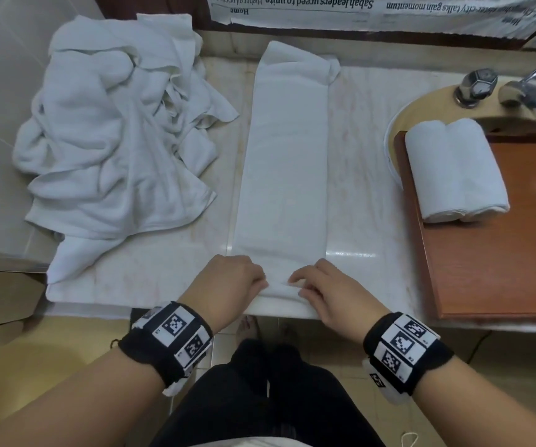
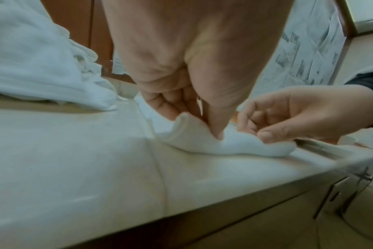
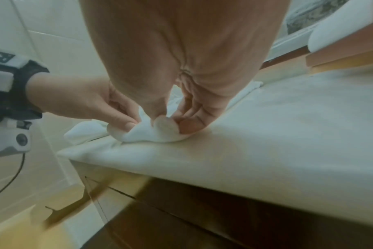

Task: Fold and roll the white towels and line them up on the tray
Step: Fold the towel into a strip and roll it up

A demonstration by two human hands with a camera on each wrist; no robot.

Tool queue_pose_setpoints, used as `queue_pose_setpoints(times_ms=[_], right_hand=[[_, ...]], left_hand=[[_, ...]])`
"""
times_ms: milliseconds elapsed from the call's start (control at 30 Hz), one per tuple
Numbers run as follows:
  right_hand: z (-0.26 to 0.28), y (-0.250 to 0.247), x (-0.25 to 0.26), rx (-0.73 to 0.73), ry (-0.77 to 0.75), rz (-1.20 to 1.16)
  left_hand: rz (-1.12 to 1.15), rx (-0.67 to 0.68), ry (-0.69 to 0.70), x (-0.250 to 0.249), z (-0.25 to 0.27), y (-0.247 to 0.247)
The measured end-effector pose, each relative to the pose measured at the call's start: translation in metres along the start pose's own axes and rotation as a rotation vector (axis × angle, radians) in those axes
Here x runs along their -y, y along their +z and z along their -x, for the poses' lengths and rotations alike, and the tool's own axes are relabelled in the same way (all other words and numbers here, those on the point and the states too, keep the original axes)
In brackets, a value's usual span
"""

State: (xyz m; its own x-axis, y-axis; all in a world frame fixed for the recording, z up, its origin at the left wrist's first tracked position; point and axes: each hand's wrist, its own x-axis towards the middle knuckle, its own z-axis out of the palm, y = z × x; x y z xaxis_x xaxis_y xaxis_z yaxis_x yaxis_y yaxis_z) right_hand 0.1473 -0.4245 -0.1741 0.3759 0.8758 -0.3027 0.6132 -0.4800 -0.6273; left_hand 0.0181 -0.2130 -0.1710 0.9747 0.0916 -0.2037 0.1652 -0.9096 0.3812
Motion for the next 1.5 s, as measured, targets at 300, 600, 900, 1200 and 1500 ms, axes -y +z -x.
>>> queue_pose_setpoints(times_ms=[300, 600, 900, 1200, 1500], right_hand=[[0.004, 0.014, 0.007, -0.298, -0.256, 0.463], [-0.017, -0.024, 0.001, -0.013, -0.037, 0.097], [-0.017, -0.005, 0.011, -0.234, -0.056, 0.44], [-0.042, -0.037, 0.005, -0.012, -0.061, 0.31], [-0.043, -0.042, 0.01, -0.067, 0.048, 0.215]], left_hand=[[-0.203, -0.294, -0.041, -0.021, 0.03, 0.031], [0.023, -0.155, -0.003, 0.015, 0.003, 0.001], [0.021, -0.308, -0.232, -0.006, -0.004, 0.005], [-0.033, -0.323, -0.094, 0.016, -0.003, 0.012], [0.145, -0.133, -0.203, 0.035, -0.028, -0.016]])
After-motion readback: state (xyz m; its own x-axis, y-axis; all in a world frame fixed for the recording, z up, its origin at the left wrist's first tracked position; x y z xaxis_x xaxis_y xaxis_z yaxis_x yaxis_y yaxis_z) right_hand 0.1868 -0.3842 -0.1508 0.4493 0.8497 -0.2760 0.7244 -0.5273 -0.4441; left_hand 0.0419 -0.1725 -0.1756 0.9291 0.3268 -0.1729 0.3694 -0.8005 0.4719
